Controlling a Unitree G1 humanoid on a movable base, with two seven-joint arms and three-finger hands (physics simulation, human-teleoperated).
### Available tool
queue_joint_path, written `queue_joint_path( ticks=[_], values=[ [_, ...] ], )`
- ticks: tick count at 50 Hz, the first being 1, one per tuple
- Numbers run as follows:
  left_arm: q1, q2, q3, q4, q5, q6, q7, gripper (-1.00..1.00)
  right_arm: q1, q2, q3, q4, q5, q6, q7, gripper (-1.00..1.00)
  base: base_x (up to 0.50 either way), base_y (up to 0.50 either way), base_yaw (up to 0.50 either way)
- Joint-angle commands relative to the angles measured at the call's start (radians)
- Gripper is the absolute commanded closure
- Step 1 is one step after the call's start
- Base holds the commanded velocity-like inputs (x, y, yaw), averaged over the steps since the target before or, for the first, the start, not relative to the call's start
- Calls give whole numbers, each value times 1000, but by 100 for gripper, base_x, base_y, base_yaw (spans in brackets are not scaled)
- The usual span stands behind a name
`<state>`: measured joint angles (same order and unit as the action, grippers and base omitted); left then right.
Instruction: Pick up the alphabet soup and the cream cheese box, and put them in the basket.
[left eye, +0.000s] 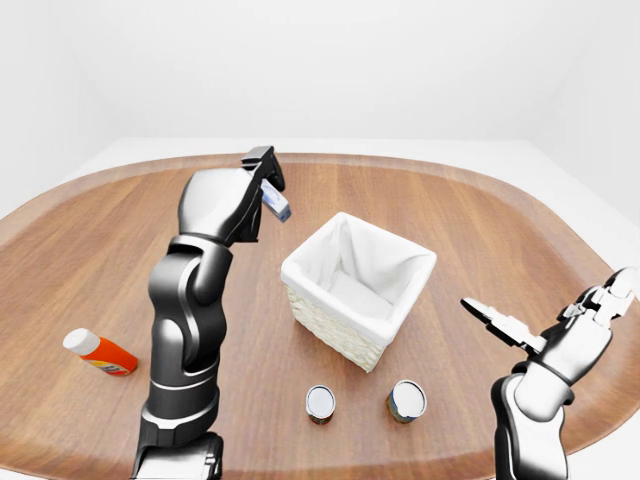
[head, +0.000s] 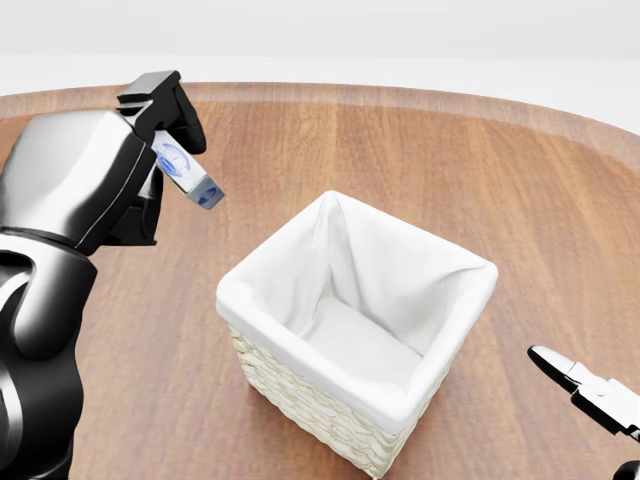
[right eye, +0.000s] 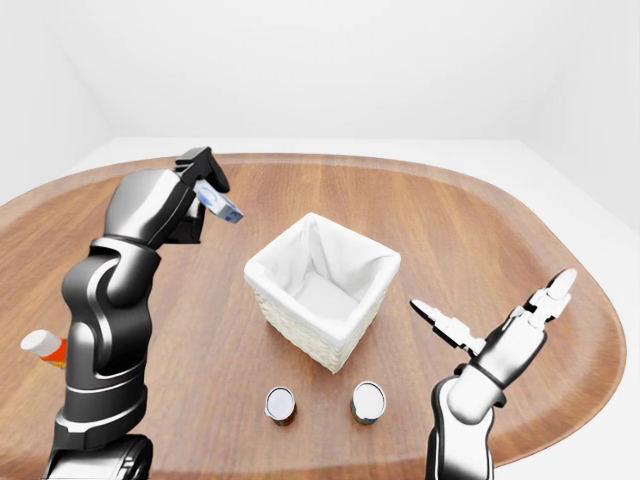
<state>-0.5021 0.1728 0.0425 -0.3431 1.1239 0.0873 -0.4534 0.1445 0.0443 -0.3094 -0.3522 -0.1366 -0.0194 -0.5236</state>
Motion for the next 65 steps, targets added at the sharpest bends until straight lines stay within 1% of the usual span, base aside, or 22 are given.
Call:
queue_joint_path(
  ticks=[1,3,5,9,12,19,21,25,26,30,32,35,37,39,42,46,50,52,53,54,58,65],
  values=[
    [-73,-60,-52,41,-42,0,-9,100,0,0,-1,1,1,-1,0,-100,0,0,0],
    [-76,-69,-58,58,-37,0,-1,100,1,1,0,-7,0,6,0,-100,0,0,0],
    [-81,-84,-68,70,-40,0,0,100,0,0,-1,2,0,-2,0,-100,0,0,0],
    [-82,-105,-88,86,-23,0,8,100,1,0,-1,-3,1,1,0,-100,0,0,0],
    [-86,-123,-100,102,-16,0,10,100,-1,-1,-2,5,2,-5,0,-100,0,0,0],
    [-79,-159,-132,194,19,0,70,100,3,1,-4,-8,3,2,0,-100,0,0,0],
    [-77,-166,-136,210,22,0,78,100,0,0,-5,4,4,-6,0,-100,0,0,0],
    [-87,-181,-148,267,31,0,104,100,1,0,-3,0,4,-3,0,-100,0,0,0],
    [-103,-183,-157,279,65,0,137,100,1,0,-4,0,3,-3,0,-100,0,0,0],
    [-127,-203,-164,315,81,0,124,100,3,2,-3,-13,3,8,0,-100,0,0,0],
    [-133,-213,-173,328,91,0,120,100,1,1,-4,-3,3,1,0,-100,0,0,0],
    [-145,-230,-180,370,102,0,138,100,0,0,-4,4,5,-5,0,-100,0,0,0],
    [-153,-246,-178,395,75,0,141,100,0,0,-4,3,5,-5,0,-100,0,0,0],
    [-165,-250,-189,448,92,0,171,100,1,0,-4,-2,6,-1,0,-100,0,0,0],
    [-176,-257,-198,501,108,0,187,100,1,1,-6,-8,10,4,0,-100,0,0,0],
    [-183,-273,-208,538,126,0,188,100,-2,-1,-6,3,12,-3,0,-100,0,0,0],
    [-207,-283,-208,621,133,-3,219,100,2,1,-7,-10,14,4,0,-100,0,0,0],
    [-210,-283,-212,657,143,-3,231,100,1,0,-8,-3,16,-3,0,-100,0,0,0],
    [-215,-285,-211,687,143,-6,252,100,2,0,-8,-4,16,-3,0,-100,0,0,0],
    [-218,-287,-209,701,139,-7,257,100,0,-1,-8,0,16,-5,0,-100,0,0,0],
    [-228,-289,-212,754,133,-15,287,100,1,0,-8,-8,16,2,0,-100,0,0,0],
    [-264,-294,-210,856,120,-22,342,100,3,1,-7,-12,14,2,0,-100,0,0,0]
  ],
)
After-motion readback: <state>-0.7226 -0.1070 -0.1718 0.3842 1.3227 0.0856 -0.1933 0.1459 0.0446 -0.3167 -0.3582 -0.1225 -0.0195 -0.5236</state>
